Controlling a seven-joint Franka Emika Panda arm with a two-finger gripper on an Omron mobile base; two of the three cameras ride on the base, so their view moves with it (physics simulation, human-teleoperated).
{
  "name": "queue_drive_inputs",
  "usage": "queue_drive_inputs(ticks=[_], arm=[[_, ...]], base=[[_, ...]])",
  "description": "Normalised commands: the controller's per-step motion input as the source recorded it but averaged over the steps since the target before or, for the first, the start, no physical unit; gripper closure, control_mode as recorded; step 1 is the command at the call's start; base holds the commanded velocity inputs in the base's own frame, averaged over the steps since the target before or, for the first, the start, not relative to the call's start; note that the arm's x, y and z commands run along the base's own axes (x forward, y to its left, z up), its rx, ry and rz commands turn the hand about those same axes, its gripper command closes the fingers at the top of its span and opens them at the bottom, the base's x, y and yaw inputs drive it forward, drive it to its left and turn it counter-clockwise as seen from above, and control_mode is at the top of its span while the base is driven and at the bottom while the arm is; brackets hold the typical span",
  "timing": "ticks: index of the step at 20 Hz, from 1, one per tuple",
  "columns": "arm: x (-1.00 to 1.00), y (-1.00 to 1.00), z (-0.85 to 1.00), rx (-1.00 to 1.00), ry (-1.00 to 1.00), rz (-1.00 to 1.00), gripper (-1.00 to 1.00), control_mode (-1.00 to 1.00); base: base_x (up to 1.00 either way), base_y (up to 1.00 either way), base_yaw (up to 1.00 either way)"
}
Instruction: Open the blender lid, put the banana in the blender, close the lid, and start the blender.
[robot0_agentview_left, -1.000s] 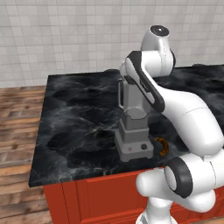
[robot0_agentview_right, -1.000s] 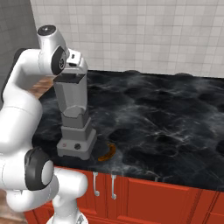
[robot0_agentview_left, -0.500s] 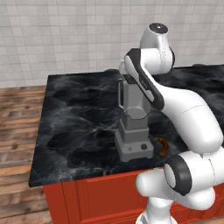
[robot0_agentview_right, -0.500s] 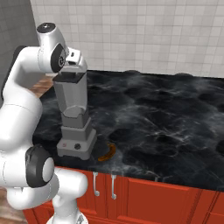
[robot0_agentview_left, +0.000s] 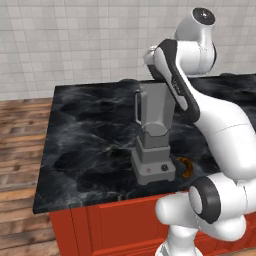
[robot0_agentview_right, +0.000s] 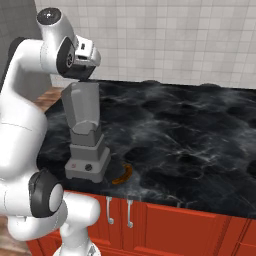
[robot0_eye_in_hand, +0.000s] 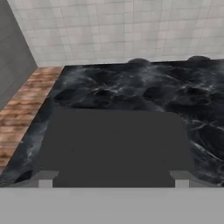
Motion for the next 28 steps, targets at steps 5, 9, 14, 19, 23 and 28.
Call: queue_drive_inputs(ticks=[5, 9, 14, 19, 23, 28], arm=[[-0.56, -0.86, 0.13, 0.11, -0.10, -0.07, 1.00, -1.00], [-0.74, -1.00, -0.24, 0.10, 0.00, -0.13, 1.00, -1.00], [-0.66, -1.00, -0.49, 0.06, 0.00, -0.15, 1.00, -1.00], [-0.45, -1.00, -0.64, 0.07, 0.01, -0.13, 1.00, -1.00], [-0.10, -0.99, -0.99, 0.01, 0.02, -0.05, 1.00, -1.00], [0.02, -0.85, -0.96, 0.00, 0.09, 0.00, 1.00, -1.00]], base=[[0.00, 0.00, 0.00], [0.00, 0.00, 0.00], [0.00, 0.00, 0.00], [0.00, 0.00, 0.00], [0.00, 0.00, 0.00], [0.00, 0.00, 0.00]])
